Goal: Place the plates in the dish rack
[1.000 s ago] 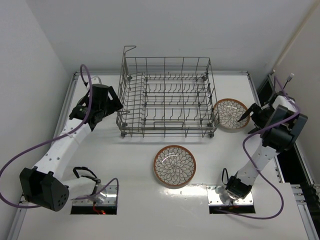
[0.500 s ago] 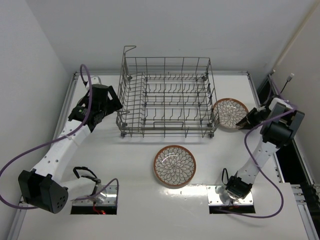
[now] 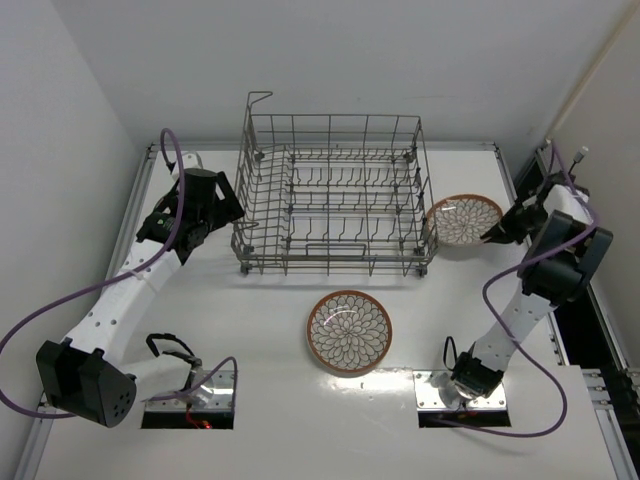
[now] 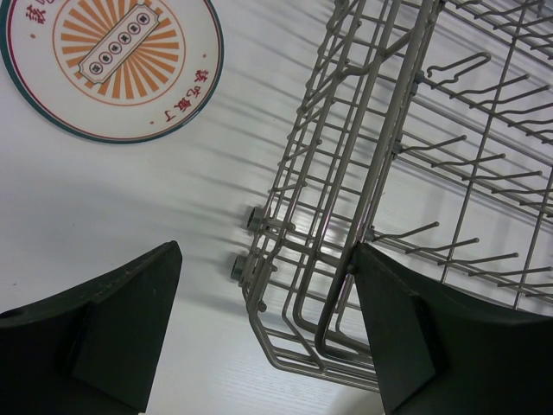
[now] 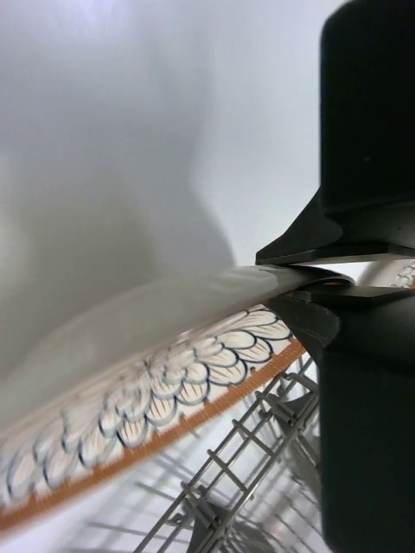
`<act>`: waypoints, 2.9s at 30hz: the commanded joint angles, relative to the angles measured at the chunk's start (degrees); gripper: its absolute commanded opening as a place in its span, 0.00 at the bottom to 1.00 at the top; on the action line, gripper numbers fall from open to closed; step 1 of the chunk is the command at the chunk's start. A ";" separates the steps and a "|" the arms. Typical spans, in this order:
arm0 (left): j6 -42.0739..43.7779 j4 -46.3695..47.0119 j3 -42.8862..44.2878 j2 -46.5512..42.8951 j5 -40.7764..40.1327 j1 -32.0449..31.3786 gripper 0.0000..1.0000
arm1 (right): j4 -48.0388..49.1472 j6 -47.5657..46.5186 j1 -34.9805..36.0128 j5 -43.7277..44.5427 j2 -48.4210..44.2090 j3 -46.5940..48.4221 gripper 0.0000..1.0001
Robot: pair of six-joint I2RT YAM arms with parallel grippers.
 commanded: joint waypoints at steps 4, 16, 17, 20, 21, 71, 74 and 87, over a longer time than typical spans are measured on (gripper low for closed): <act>0.14 -0.34 0.51 -1.76 -2.87 0.30 0.77 | -5.32 4.33 -0.62 17.08 -12.69 14.80 0.00; 0.14 0.27 -0.02 -2.37 -1.11 -0.92 0.77 | -12.36 5.92 8.32 27.55 -22.63 30.74 0.00; 0.14 -0.25 -0.72 -2.90 -1.11 -0.93 0.77 | -12.88 5.23 9.56 28.42 -23.42 31.35 0.00; 0.14 0.53 -2.04 -4.31 -1.11 -1.55 0.77 | -13.41 4.69 15.43 31.33 -26.32 31.97 0.00; 0.66 0.53 -2.04 -5.01 -2.68 -1.55 0.77 | -14.45 4.69 16.94 33.07 -26.94 32.67 0.00; 7.53 -5.88 -0.89 -9.67 -28.97 -4.45 0.80 | -13.67 1.34 56.33 69.39 -6.74 26.61 0.00; 6.91 -5.88 -0.90 -9.67 -28.45 -4.45 0.80 | -16.04 3.89 58.09 69.39 -5.85 26.61 0.00; 6.38 -5.36 -1.95 -9.15 -27.30 -4.45 0.80 | -20.09 11.11 58.70 61.75 -5.24 23.80 0.00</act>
